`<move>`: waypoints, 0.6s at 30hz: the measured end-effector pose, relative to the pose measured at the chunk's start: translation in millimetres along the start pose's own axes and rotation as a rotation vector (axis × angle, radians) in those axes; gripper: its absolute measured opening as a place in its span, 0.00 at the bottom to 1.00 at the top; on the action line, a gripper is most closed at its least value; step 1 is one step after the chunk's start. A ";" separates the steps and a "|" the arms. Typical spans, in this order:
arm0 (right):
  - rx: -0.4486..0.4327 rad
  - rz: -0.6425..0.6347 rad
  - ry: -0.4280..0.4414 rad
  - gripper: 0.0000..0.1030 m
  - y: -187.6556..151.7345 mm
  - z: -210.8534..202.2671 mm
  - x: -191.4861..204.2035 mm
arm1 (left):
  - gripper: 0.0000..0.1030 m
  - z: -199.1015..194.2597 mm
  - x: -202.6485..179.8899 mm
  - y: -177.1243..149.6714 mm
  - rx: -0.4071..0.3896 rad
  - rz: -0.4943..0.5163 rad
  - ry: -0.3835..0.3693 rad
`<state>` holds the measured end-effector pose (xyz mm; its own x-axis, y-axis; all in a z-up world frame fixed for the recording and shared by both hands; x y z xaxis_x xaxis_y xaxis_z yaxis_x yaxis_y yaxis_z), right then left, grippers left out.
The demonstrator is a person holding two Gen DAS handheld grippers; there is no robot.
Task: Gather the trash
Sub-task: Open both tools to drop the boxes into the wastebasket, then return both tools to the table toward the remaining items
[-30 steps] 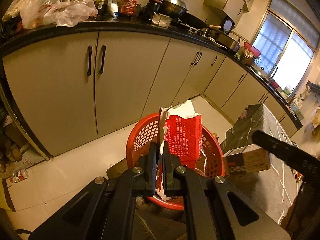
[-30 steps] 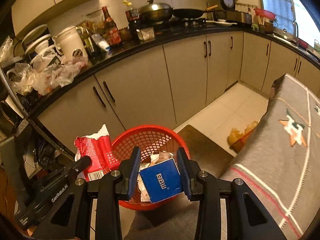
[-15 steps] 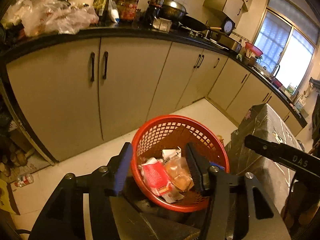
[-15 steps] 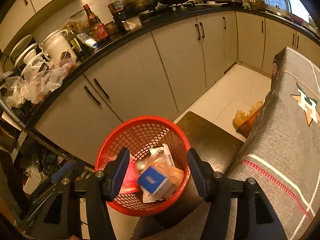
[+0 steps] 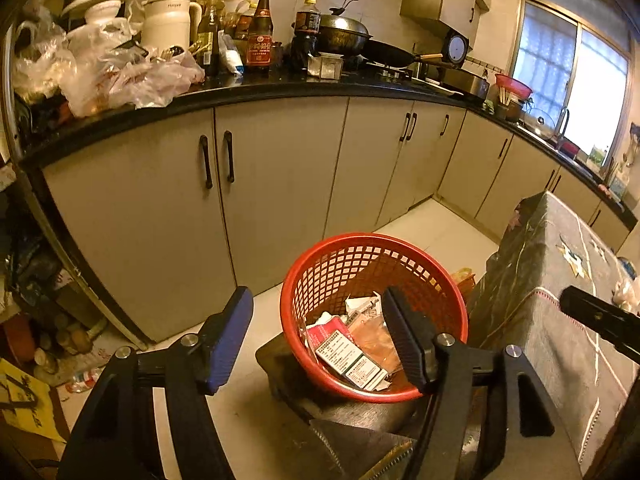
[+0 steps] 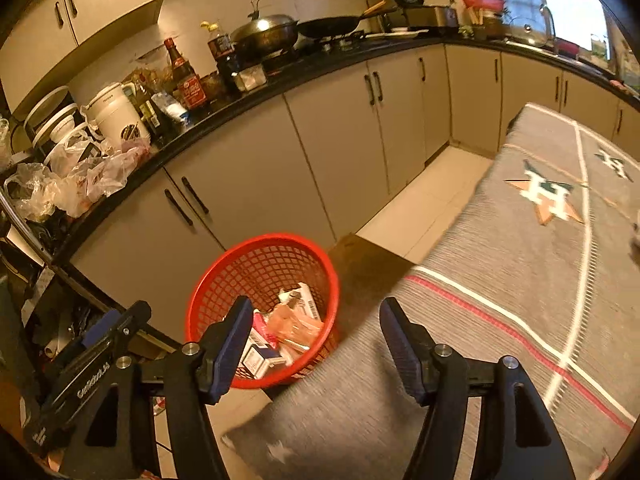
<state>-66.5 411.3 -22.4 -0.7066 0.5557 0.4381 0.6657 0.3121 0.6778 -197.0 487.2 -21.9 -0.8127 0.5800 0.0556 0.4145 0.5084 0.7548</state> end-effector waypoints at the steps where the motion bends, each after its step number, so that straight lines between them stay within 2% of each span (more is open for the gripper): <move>1: -0.008 -0.006 -0.010 0.70 -2.1 -7.2 -1.3 | 0.65 -2.7 -1.0 -0.8 -0.001 0.005 0.003; 12: -0.058 -0.072 -0.056 0.72 -15.4 -54.9 -1.4 | 0.70 -35.7 -21.3 -3.4 -0.034 0.057 0.005; 18: -0.088 -0.066 -0.065 0.74 -21.6 -80.0 -8.0 | 0.70 -53.2 -34.5 -6.3 -0.047 0.088 -0.003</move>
<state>-94.4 338.5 6.7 -0.7291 0.5861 0.3535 0.5925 0.2821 0.7545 -193.3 430.1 6.1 -0.7724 0.6235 0.1211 0.4647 0.4248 0.7770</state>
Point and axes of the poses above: each gripper's, at about its wrist camera, not at the fingertips, and z roughly the way its jaws point, x to its left, y to its top, the point moved 10 cm from there along z, roughly the way its jaws point, and after that the axes turned 15 degrees about y, right-handed, at the moved point
